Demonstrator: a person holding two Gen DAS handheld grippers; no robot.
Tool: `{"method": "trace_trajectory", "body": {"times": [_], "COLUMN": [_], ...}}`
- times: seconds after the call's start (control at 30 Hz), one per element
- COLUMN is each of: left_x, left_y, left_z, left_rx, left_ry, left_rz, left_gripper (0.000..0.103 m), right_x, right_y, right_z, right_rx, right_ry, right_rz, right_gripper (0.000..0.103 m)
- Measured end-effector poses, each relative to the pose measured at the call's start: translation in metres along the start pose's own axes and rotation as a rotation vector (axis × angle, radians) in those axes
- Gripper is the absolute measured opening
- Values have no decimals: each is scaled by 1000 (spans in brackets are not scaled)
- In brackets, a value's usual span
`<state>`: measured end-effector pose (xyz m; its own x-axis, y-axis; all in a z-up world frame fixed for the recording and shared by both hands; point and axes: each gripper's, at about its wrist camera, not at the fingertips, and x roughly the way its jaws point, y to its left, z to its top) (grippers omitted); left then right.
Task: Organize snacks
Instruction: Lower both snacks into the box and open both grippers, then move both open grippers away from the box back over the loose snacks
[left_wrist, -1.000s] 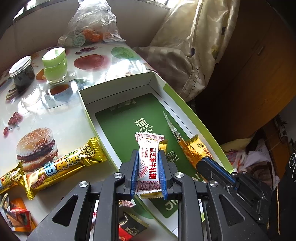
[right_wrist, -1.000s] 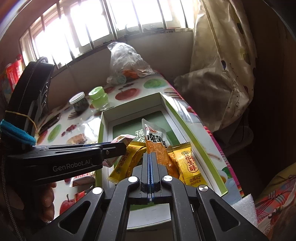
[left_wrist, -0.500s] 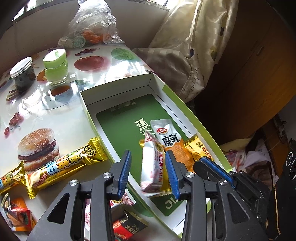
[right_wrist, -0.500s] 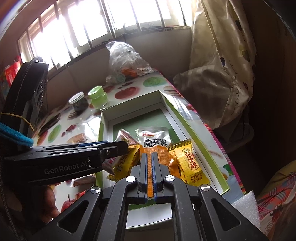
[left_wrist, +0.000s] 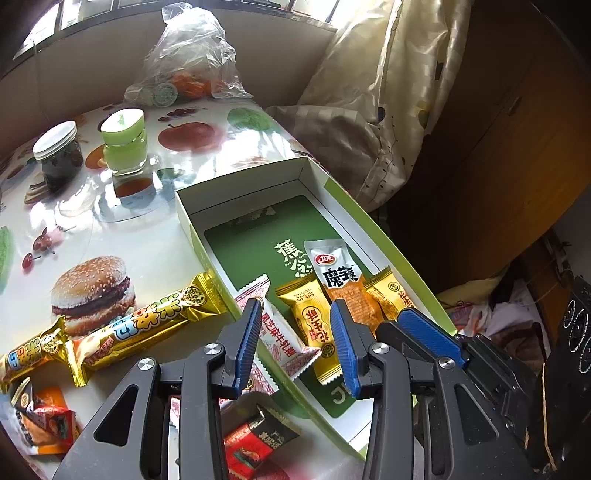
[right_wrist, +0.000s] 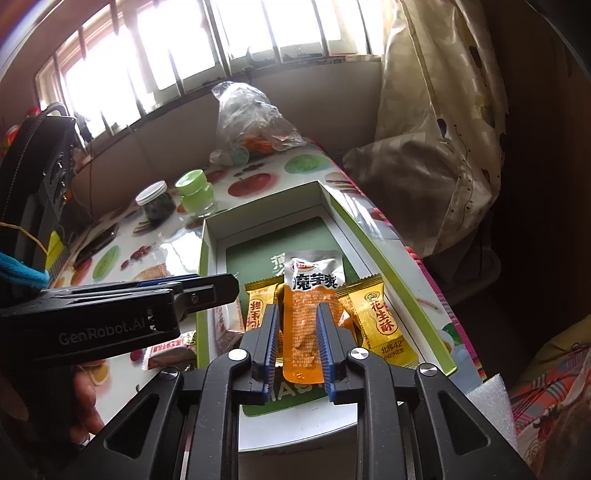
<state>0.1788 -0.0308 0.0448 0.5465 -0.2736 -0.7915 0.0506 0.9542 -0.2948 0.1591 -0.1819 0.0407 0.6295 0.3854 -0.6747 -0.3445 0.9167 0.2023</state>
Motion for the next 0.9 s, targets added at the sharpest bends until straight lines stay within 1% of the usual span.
{"method": "trace_trajectory", "body": {"times": [0.07, 0.13, 0.17, 0.2, 0.23, 0.47, 0.9], "left_x": [-3, -8, -10, -12, -14, -30, -51], "left_y": [1, 0, -1, -1, -1, 0, 17], "left_z": [-1, -3, -4, -5, -6, -17, -42], "left_rx": [-6, 2, 6, 9, 9, 31, 41], "left_ry": [0, -12, -16, -21, -25, -60, -95], "left_rz": [-8, 4, 6, 6, 6, 53, 117], "left_gripper": [40, 41, 44, 50, 52, 53, 53], "right_x": [-1, -2, -3, -3, -4, -10, -19], "right_y": [1, 1, 1, 1, 1, 6, 29], "right_z": [0, -1, -2, -2, -2, -6, -15], "right_rx": [-3, -3, -1, 1, 3, -6, -50], "right_ry": [-1, -3, -1, 0, 0, -7, -14], "right_rz": [-10, -19, -23, -25, -27, -32, -14], "right_gripper": [26, 29, 31, 31, 32, 37, 40]}}
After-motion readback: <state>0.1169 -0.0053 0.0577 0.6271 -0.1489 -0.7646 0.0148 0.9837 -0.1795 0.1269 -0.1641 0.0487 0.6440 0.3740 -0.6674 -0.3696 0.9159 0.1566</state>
